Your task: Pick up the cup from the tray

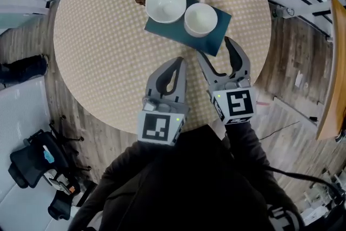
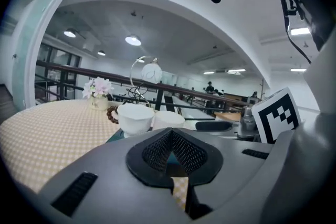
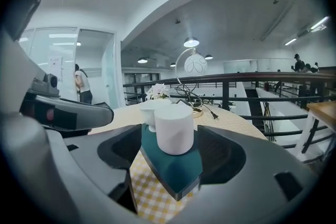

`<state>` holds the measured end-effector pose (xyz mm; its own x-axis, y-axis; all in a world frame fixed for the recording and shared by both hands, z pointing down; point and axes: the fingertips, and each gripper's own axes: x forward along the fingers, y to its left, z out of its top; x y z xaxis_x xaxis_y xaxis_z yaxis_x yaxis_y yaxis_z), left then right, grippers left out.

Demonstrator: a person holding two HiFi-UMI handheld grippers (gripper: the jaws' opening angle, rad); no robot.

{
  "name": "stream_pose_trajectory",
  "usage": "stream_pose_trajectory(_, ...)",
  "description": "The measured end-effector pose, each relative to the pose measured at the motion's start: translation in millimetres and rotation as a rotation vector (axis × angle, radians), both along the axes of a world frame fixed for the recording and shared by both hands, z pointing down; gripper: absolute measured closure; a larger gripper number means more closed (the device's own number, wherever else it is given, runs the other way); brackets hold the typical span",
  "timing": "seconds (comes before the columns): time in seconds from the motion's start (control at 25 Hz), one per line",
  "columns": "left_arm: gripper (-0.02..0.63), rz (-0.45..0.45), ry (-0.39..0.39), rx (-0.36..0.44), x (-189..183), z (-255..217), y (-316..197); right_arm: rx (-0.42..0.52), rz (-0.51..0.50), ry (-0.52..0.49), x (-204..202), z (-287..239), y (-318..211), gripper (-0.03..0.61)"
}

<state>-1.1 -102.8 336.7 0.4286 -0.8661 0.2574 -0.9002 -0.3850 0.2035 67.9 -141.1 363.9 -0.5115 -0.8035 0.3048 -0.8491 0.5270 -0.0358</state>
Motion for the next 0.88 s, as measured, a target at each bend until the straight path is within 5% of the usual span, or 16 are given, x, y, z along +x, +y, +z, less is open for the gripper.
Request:
stream_pose_trajectory(0.2, 0.611, -0.016, 0.020, -0.061, -13.0, 22.6, -11.9, -0.046, -0.036, 0.083, -11.5, 21.1, -24.1, 0.235)
stream_pose_trajectory(0.36, 0.611, -0.032, 0.024, -0.094, -23.9, 40.1, -22.6, 0.013, -0.066, 0.095, -23.0, 24.9, -46.8, 0.206)
stream_pose_trajectory(0.88, 0.611, -0.055, 0.040, -0.118, -34.7, 55.7, -33.3, 0.036, -0.119, 0.148, -39.8, 33.9, -72.8, 0.201)
